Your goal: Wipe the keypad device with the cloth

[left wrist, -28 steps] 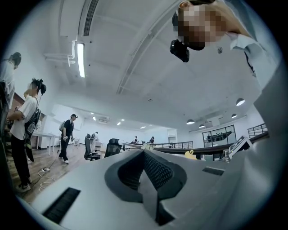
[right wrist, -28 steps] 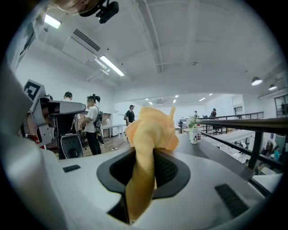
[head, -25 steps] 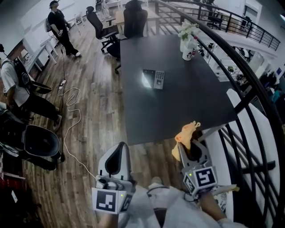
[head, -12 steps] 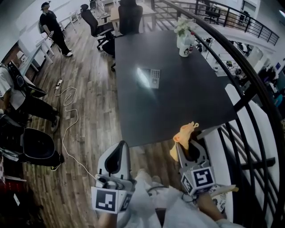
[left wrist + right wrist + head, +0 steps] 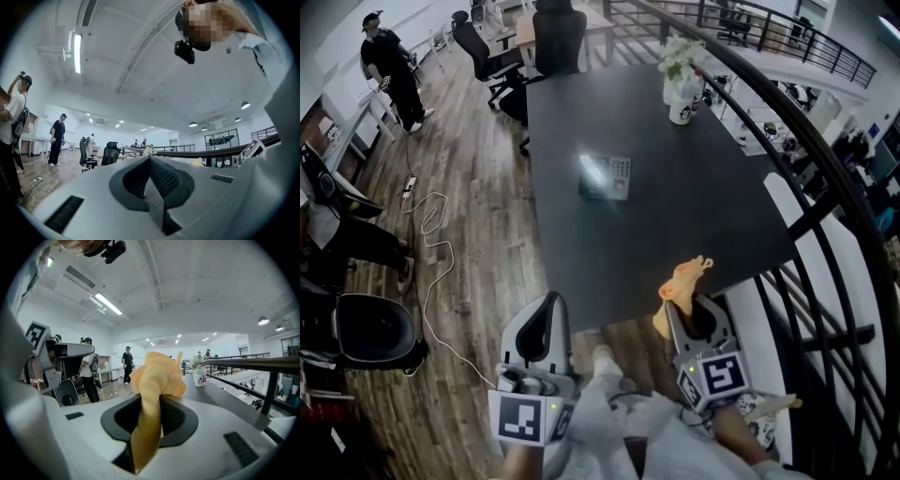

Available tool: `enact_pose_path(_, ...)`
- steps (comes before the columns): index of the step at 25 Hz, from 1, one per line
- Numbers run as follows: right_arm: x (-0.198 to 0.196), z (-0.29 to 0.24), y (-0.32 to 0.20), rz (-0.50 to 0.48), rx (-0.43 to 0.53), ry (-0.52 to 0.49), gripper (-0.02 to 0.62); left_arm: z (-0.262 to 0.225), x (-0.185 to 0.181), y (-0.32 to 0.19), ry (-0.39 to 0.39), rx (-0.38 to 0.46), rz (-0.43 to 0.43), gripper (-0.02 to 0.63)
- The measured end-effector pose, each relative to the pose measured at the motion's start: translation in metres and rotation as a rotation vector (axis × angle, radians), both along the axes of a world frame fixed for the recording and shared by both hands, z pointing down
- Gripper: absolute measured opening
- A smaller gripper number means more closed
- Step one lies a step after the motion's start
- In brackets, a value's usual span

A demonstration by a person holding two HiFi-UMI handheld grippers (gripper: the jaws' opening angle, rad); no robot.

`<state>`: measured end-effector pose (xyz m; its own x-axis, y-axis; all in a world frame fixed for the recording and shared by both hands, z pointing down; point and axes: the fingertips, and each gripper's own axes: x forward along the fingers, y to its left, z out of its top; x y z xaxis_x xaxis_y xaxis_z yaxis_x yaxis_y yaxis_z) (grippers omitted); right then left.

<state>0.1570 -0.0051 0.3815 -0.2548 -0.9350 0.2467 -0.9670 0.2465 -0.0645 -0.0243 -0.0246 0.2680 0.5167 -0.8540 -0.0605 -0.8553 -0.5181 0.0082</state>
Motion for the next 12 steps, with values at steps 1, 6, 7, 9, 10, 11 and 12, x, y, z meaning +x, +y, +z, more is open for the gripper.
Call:
enact_pose_path(1,0.000,0.000,-0.006,0.005,-0.001,0.003,0.098,0.000,0.000,-0.006,-0.002,0.002,0.006,0.012)
enact_pose_path(6,-0.008,-0.007,-0.040,0.014,0.006,0.018,0.098,-0.004,-0.007,-0.039,-0.008,0.011,0.031,0.012)
enact_pose_path(7,-0.010,-0.010,-0.047,0.013,0.011,0.021,0.098,-0.005,-0.008,-0.045,-0.005,0.013,0.035,0.012)
enact_pose_path(9,-0.015,-0.017,-0.059,0.012,0.021,0.029,0.098,-0.009,-0.012,-0.058,0.007,0.018,0.040,0.012)
enact_pose_path(10,-0.017,-0.019,-0.066,0.012,0.026,0.033,0.098,-0.010,-0.013,-0.064,0.010,0.021,0.043,0.012)
enact_pose_path(11,-0.019,-0.021,-0.072,0.013,0.031,0.036,0.098,-0.010,-0.014,-0.070,0.012,0.025,0.045,0.012)
enact_pose_path(12,-0.020,-0.022,-0.078,0.015,0.034,0.039,0.098,-0.011,-0.015,-0.076,0.017,0.028,0.047,0.012)
